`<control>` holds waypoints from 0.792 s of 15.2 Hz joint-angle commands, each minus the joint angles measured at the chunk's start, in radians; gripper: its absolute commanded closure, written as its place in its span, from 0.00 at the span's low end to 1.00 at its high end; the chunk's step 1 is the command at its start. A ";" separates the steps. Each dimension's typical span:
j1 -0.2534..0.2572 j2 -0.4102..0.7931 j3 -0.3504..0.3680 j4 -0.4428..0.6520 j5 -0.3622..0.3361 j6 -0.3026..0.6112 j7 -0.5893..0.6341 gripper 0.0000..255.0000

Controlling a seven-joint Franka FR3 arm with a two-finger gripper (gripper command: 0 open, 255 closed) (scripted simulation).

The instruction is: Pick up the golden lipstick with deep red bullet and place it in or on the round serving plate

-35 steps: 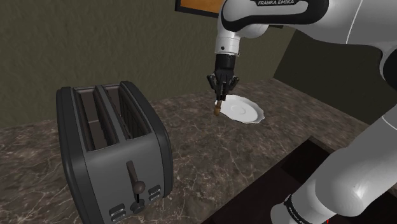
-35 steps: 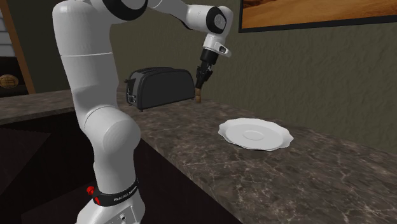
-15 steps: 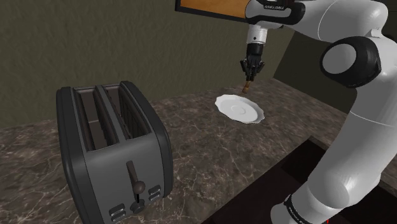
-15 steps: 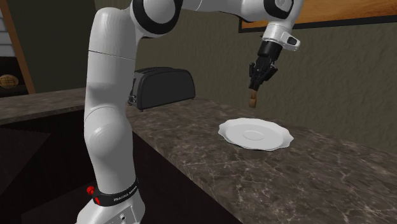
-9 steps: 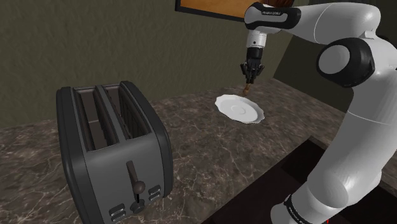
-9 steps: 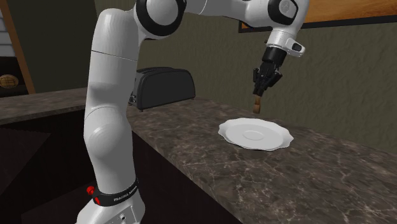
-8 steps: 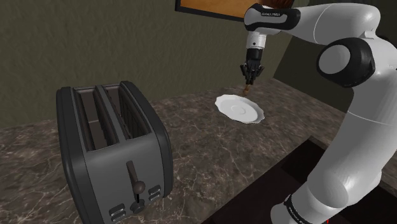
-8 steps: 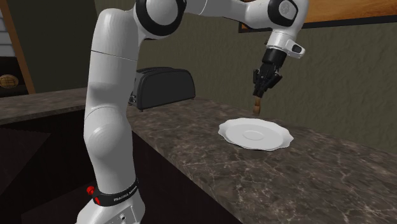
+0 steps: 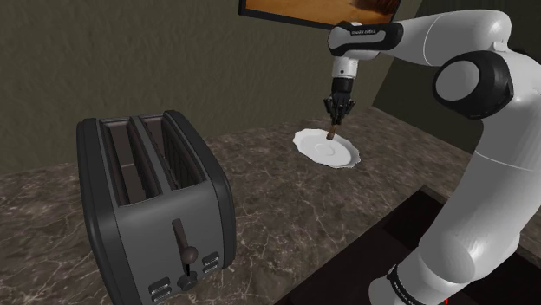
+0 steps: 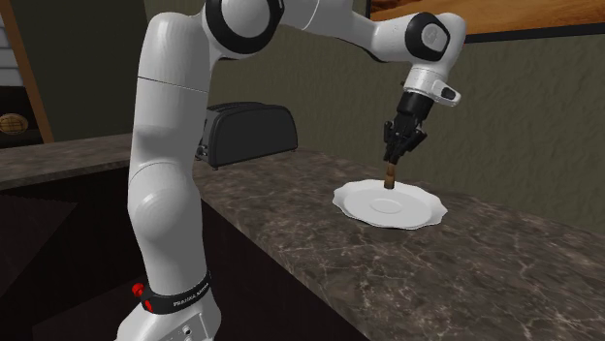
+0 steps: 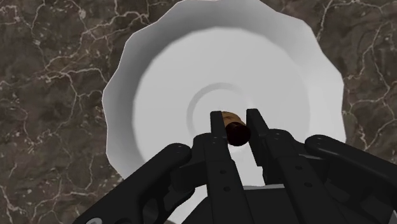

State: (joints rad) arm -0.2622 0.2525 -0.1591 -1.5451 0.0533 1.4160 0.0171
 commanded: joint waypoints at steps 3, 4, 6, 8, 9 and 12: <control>0.001 0.001 0.001 -0.052 0.000 0.054 -0.001 1.00; 0.001 0.003 0.001 -0.064 0.001 0.067 -0.002 1.00; 0.002 0.006 0.001 -0.087 0.001 0.093 -0.002 1.00; 0.002 0.006 0.001 -0.087 0.001 0.093 -0.002 1.00; 0.002 0.006 0.001 -0.087 0.001 0.093 -0.002 1.00; 0.002 0.006 0.001 -0.087 0.001 0.093 -0.002 1.00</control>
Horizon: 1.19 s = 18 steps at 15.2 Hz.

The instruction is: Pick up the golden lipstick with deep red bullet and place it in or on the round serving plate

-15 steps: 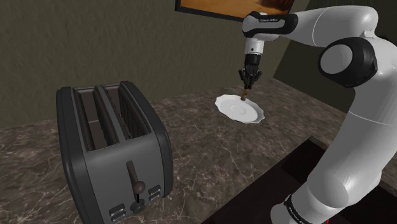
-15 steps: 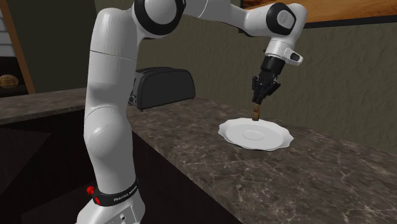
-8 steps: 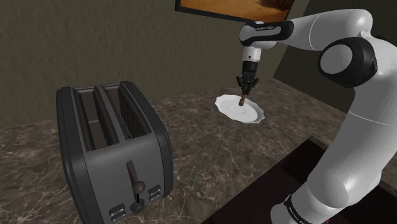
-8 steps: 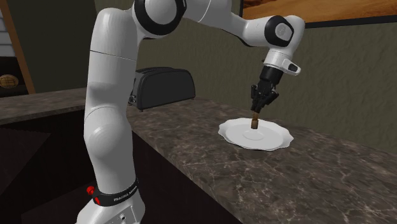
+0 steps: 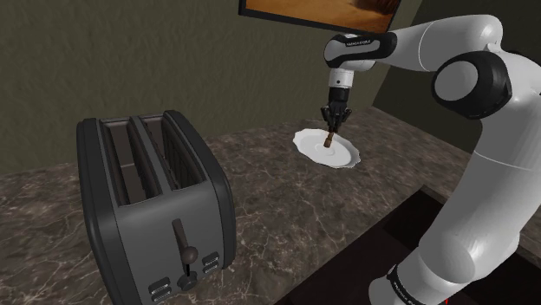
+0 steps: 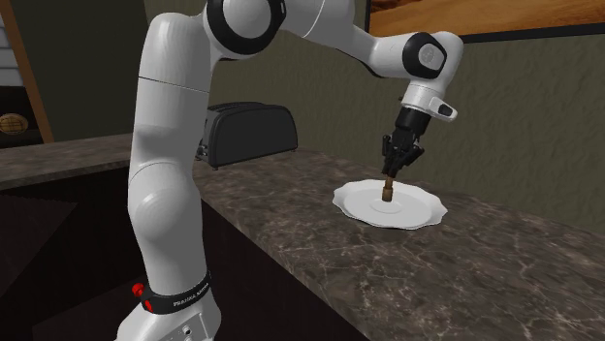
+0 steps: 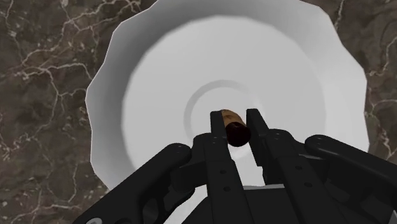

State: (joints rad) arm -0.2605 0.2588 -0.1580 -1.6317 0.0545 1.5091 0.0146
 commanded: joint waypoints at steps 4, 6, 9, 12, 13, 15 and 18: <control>0.000 0.000 0.000 0.000 0.000 0.000 0.000 0.00; 0.000 0.000 0.000 0.000 0.000 0.000 0.000 0.00; -0.005 0.028 -0.001 0.101 0.003 -0.074 -0.001 0.00; -0.010 0.059 -0.002 0.203 0.007 -0.144 -0.003 0.00; -0.010 0.059 -0.002 0.202 0.007 -0.144 -0.003 0.00; -0.010 0.059 -0.002 0.203 0.007 -0.144 -0.003 0.00; -0.010 0.059 -0.002 0.203 0.007 -0.144 -0.003 0.00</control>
State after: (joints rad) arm -0.2705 0.3179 -0.1598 -1.4297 0.0611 1.3657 0.0117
